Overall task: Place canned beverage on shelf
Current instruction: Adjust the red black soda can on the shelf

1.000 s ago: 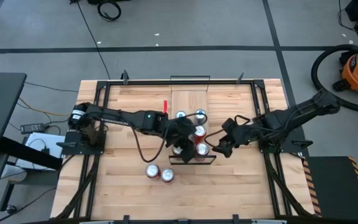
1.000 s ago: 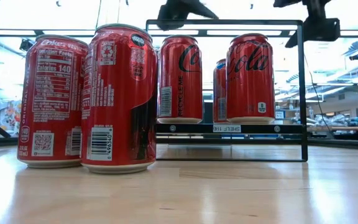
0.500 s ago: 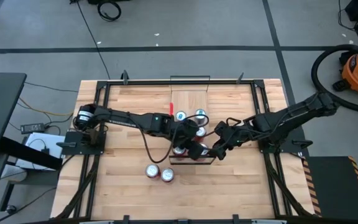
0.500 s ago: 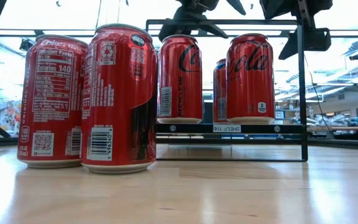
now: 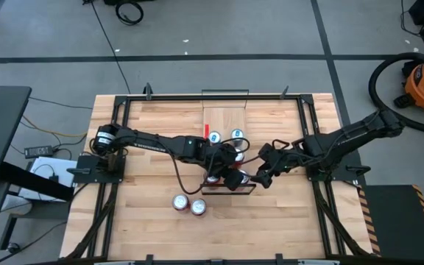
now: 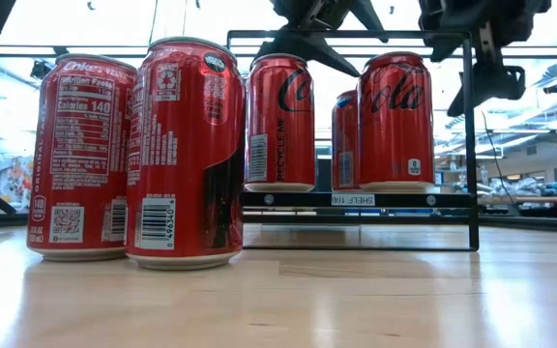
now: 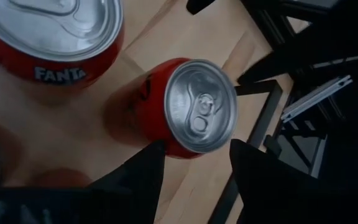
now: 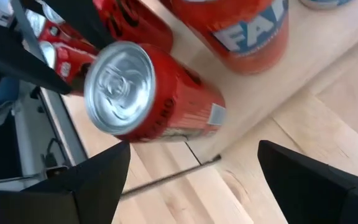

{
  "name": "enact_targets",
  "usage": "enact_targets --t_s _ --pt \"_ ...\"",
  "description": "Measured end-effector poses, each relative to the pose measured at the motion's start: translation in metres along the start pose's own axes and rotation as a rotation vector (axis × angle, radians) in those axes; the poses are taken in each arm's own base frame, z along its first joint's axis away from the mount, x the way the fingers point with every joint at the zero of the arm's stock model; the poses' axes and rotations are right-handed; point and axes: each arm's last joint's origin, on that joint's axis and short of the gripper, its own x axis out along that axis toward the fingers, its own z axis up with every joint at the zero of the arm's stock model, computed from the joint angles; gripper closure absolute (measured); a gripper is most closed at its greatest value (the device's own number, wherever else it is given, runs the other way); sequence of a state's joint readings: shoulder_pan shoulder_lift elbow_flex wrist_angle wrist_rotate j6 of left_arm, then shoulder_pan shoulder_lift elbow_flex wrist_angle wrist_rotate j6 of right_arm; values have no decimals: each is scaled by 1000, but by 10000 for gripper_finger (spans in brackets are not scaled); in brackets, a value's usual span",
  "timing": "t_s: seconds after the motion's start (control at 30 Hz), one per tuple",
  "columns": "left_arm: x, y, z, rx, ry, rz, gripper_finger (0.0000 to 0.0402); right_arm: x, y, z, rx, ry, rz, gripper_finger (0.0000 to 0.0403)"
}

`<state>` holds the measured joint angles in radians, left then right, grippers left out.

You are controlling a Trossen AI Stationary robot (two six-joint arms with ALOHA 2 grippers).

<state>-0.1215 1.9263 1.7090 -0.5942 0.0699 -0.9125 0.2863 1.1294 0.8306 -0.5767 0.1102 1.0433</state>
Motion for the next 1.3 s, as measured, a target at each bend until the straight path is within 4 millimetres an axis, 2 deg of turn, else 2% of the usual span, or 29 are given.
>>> enact_targets --t_s 0.33,0.73,1.0,1.17,1.3 --pt "0 0 0 2 3 4 210 12 -4 -1 -91 26 -41 39" --pt "0 -3 -3 -5 31 -23 210 19 -22 17 -44 -49 -180 39" --pt "-3 6 2 1 50 11 210 17 -15 7 -141 96 -64 39" --pt "-3 7 4 5 38 18 210 19 -6 3 -166 82 -14 39" --pt "-3 6 5 9 24 1 210 19 -7 6 -155 46 -31 39"
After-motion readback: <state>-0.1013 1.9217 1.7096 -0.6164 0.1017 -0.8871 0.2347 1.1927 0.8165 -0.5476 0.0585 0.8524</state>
